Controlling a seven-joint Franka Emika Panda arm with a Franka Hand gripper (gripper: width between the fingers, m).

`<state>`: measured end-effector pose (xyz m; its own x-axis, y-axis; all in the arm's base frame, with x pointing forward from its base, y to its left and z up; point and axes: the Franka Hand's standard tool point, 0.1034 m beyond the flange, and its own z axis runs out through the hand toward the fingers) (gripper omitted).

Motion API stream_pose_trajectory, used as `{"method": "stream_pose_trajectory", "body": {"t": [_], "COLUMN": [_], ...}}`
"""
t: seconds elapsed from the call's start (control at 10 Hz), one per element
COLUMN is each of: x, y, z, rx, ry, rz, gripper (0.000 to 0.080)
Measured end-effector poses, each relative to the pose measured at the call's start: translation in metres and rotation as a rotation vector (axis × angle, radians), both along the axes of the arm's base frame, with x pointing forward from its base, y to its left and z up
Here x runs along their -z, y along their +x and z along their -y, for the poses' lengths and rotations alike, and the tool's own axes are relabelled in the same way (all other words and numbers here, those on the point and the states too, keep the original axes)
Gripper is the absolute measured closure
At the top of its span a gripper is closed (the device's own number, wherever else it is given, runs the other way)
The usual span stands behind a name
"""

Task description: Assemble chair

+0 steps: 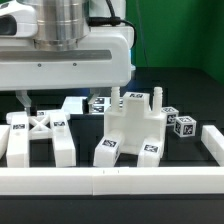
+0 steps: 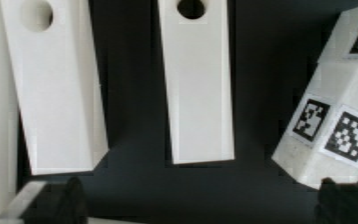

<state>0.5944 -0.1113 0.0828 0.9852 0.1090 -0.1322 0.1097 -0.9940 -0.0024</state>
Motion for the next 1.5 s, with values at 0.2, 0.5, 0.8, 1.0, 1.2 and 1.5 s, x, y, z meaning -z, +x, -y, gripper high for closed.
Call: {"method": "stream_pose_trajectory", "body": {"t": [0.2, 0.5, 0.8, 1.0, 1.2, 1.5], "x": [0.015, 0.024, 0.028, 0.037, 0.042, 0.044], "y": [-0.017, -0.017, -0.019, -0.022, -0.027, -0.025], "z": [0.004, 0.003, 0.008, 0.002, -0.006, -0.022], "rx": [-0.026, -0.066, -0.073, -0.082, -0.082, -0.071], "ry": [0.032, 0.023, 0.022, 0.008, 0.014, 0.019], "rz": [-0.021, 0.016, 0.012, 0.035, 0.026, 0.028], "gripper": [0.0151, 0.0151, 0.0151, 0.0151, 0.0151, 0.0151]}}
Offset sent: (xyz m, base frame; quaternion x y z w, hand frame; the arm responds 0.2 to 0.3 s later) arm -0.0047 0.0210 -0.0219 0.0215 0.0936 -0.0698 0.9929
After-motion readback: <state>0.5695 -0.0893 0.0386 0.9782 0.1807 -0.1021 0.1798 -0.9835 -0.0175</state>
